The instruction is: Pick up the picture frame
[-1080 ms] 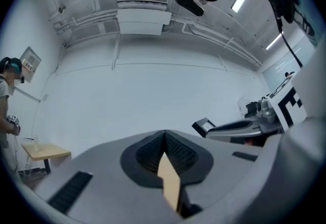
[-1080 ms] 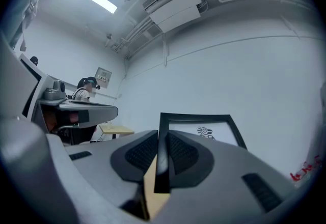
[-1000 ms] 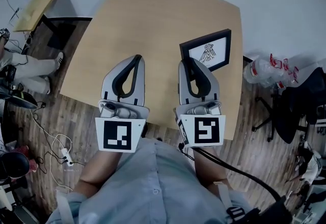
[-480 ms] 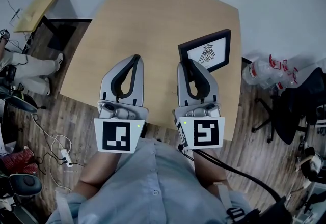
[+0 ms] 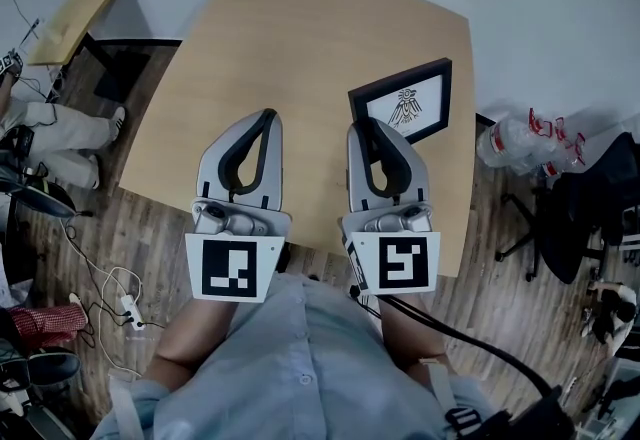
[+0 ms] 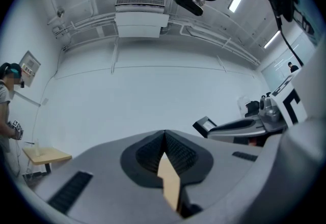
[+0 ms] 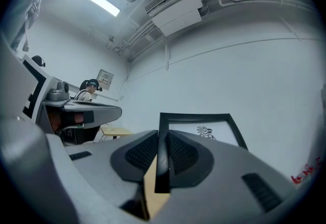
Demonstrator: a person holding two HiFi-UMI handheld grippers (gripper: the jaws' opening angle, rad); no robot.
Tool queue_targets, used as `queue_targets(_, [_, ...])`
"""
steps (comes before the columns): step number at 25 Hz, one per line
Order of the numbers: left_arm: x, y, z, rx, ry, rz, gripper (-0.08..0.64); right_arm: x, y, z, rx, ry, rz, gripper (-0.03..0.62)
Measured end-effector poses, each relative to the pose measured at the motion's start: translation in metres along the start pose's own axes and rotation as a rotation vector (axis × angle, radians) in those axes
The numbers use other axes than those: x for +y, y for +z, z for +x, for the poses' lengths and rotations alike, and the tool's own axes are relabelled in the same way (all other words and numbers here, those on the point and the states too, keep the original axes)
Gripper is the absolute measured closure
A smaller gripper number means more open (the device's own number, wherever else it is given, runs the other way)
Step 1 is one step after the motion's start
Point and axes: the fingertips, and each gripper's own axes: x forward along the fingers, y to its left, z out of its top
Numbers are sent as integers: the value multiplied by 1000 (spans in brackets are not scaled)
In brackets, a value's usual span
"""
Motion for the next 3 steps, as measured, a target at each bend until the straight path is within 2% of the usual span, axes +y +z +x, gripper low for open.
queue_targets(3, [-1, 1, -1, -3, 0, -1, 558, 0, 1, -1, -1, -2, -2, 531])
